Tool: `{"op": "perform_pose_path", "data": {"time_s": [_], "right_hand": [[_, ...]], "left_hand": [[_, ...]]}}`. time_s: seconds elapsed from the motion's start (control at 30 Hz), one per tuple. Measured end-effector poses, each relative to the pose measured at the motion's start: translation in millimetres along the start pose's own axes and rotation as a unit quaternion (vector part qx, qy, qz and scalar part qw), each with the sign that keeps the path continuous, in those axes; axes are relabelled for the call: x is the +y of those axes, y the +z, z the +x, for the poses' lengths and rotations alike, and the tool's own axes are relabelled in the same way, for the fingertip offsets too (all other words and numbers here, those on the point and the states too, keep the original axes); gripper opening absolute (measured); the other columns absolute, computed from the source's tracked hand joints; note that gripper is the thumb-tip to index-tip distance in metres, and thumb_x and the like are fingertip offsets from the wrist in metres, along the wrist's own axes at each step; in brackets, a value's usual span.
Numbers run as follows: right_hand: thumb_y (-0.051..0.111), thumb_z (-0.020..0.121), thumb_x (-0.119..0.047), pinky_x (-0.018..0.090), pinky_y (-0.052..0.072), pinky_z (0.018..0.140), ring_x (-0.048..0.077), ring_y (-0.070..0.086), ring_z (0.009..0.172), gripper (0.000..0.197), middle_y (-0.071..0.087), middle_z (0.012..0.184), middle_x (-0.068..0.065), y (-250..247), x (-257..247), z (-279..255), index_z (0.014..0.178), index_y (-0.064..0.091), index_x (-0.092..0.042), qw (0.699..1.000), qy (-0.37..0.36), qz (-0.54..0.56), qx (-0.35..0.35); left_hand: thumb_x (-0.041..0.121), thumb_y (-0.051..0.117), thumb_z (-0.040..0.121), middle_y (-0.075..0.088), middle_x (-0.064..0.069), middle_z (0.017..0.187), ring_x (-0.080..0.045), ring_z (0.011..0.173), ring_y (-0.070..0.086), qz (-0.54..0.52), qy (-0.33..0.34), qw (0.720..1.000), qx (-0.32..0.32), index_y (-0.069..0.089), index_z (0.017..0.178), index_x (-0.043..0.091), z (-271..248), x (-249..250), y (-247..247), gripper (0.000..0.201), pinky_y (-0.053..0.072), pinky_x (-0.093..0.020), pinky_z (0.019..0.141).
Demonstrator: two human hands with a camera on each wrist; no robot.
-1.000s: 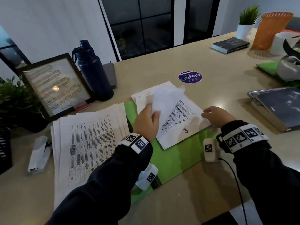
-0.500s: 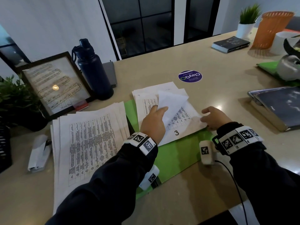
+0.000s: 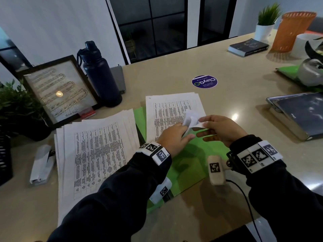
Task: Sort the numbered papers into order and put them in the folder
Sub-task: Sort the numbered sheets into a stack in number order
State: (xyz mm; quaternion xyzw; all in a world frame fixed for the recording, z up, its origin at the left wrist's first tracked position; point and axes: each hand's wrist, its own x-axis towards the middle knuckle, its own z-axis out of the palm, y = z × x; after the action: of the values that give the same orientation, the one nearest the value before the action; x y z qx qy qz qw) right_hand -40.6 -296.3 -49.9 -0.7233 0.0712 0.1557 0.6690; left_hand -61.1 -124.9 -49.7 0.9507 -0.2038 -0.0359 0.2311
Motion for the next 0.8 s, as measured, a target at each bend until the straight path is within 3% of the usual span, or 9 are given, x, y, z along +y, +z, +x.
{"op": "perform_pose_path", "data": {"time_s": [0.1,0.17,0.23,0.37,0.43,0.53,0.6,0.7,0.8], "right_hand": [[0.047,0.095,-0.008,0.026,0.053,0.058,0.015,0.066,0.065,0.015,0.072,0.079,0.006,-1.7,4.2,0.4,0.099,0.061,-0.003,0.995,0.025,-0.083,0.040],[0.054,0.093,-0.017,0.030,0.055,0.064,0.019,0.067,0.072,0.018,0.070,0.087,0.011,-1.6,8.3,0.9,0.094,0.063,-0.001,0.982,0.034,-0.177,0.054],[0.058,0.090,-0.023,0.032,0.056,0.066,0.022,0.064,0.072,0.022,0.066,0.083,0.010,-1.4,11.4,0.9,0.083,0.063,-0.003,0.960,0.037,-0.271,0.050],[0.064,0.087,-0.022,0.021,0.049,0.047,0.017,0.055,0.055,0.018,0.061,0.073,0.005,-4.6,13.9,1.8,0.078,0.063,-0.007,0.951,0.072,-0.300,0.026],[0.065,0.086,-0.020,0.020,0.049,0.049,0.016,0.056,0.063,0.011,0.060,0.083,0.002,-5.1,14.8,2.2,0.095,0.065,-0.014,0.955,0.073,-0.286,0.005],[0.063,0.085,-0.008,0.031,0.055,0.073,0.023,0.060,0.086,0.031,0.057,0.111,0.006,-4.3,18.8,10.3,0.111,0.061,-0.025,0.974,0.076,-0.213,-0.009],[0.054,0.085,0.006,0.028,0.054,0.062,0.024,0.060,0.081,0.042,0.054,0.119,0.009,-0.7,21.8,11.5,0.113,0.061,-0.024,0.983,0.076,-0.167,-0.007],[0.041,0.082,0.012,0.026,0.048,0.055,0.024,0.061,0.085,0.055,0.056,0.125,0.006,0.7,26.3,13.6,0.123,0.058,-0.021,0.991,0.064,-0.118,0.023],[0.048,0.077,0.002,0.017,0.047,0.056,0.018,0.059,0.077,0.057,0.059,0.116,0.007,-15.1,12.2,2.7,0.132,0.053,-0.012,0.986,0.012,-0.065,0.154]], "left_hand": [[0.027,0.044,0.098,0.059,-0.008,0.099,-0.022,0.092,0.054,0.007,-0.002,1.000,0.030,0.060,0.117,0.005,2.2,-5.7,1.8,0.034,0.035,-0.023,0.077],[0.021,0.045,0.097,0.063,-0.012,0.105,-0.025,0.095,0.058,0.015,-0.007,0.999,0.037,0.063,0.115,0.004,3.6,-8.7,2.2,0.030,0.040,-0.027,0.081],[0.019,0.047,0.095,0.063,-0.012,0.099,-0.026,0.090,0.058,0.020,-0.014,0.999,0.033,0.065,0.105,0.002,4.8,-11.5,3.2,0.027,0.044,-0.032,0.081],[0.012,0.045,0.091,0.048,-0.003,0.076,-0.021,0.074,0.045,0.056,-0.031,0.997,0.049,0.054,0.077,0.009,5.4,-10.8,3.0,0.017,0.033,-0.029,0.064],[0.012,0.046,0.089,0.044,0.001,0.071,-0.020,0.071,0.044,0.012,-0.036,0.993,0.108,0.046,0.074,0.012,4.4,-10.9,1.1,0.016,0.033,-0.029,0.061],[0.010,0.051,0.088,0.047,-0.003,0.077,-0.023,0.066,0.045,-0.090,-0.024,0.955,0.281,0.047,0.080,0.007,2.0,-15.5,-2.4,0.009,0.040,-0.032,0.061],[0.008,0.051,0.086,0.045,-0.004,0.078,-0.022,0.063,0.042,-0.101,-0.016,0.930,0.353,0.049,0.082,0.002,-0.4,-18.6,-5.1,0.008,0.034,-0.028,0.058],[0.005,0.051,0.086,0.045,-0.004,0.079,-0.022,0.064,0.044,-0.086,-0.020,0.944,0.319,0.046,0.081,0.006,-1.9,-17.9,-6.8,0.007,0.036,-0.028,0.059],[0.009,0.050,0.088,0.048,-0.003,0.081,-0.021,0.072,0.052,-0.041,-0.022,0.982,0.184,0.041,0.077,0.014,1.1,-9.8,-1.8,0.014,0.046,-0.031,0.061]]}}
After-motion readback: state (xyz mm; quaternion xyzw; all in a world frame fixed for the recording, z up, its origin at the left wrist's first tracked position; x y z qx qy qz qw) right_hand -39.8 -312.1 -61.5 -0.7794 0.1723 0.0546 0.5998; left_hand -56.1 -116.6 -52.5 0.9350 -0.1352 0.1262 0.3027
